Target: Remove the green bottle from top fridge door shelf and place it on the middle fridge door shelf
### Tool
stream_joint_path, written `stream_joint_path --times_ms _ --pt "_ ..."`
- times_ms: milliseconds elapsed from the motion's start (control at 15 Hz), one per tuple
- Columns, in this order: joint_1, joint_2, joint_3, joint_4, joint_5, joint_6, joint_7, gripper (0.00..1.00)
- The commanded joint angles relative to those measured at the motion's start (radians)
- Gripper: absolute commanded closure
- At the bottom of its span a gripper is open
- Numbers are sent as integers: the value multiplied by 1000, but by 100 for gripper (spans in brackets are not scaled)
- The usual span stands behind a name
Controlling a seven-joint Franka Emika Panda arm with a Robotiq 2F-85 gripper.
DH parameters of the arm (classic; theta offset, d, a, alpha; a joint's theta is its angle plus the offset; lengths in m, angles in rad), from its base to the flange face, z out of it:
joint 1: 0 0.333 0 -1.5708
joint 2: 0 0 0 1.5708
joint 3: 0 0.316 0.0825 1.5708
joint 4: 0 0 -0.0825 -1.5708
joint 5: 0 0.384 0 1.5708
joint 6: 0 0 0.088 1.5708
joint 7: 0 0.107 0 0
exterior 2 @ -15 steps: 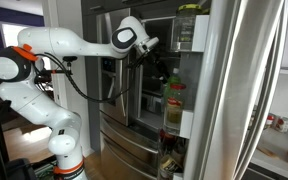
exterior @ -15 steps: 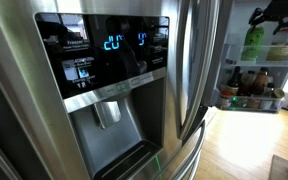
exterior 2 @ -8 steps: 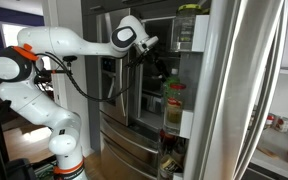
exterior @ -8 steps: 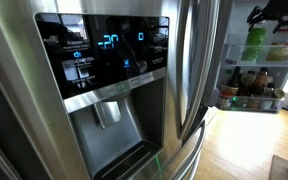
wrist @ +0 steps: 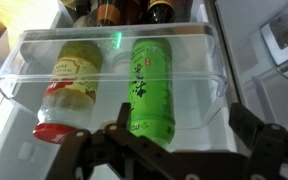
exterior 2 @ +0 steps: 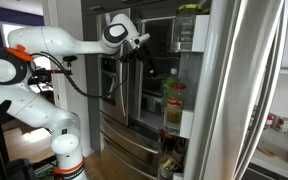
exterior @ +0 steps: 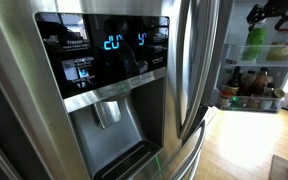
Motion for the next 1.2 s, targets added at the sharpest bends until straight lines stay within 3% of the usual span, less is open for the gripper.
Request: stream_joint_path --times_ms 0,400,733,800,1133 --pt "44 -100 34 -59 -42 -58 -55 0" --pt "105 -235 112 -167 -102 -70 -134 0" --pt "122 -298 159 -223 -133 -61 -126 0" --pt "116 -251 150 -174 -113 -69 -120 0" --pt "118 -277 162 -197 -123 -69 -120 0"
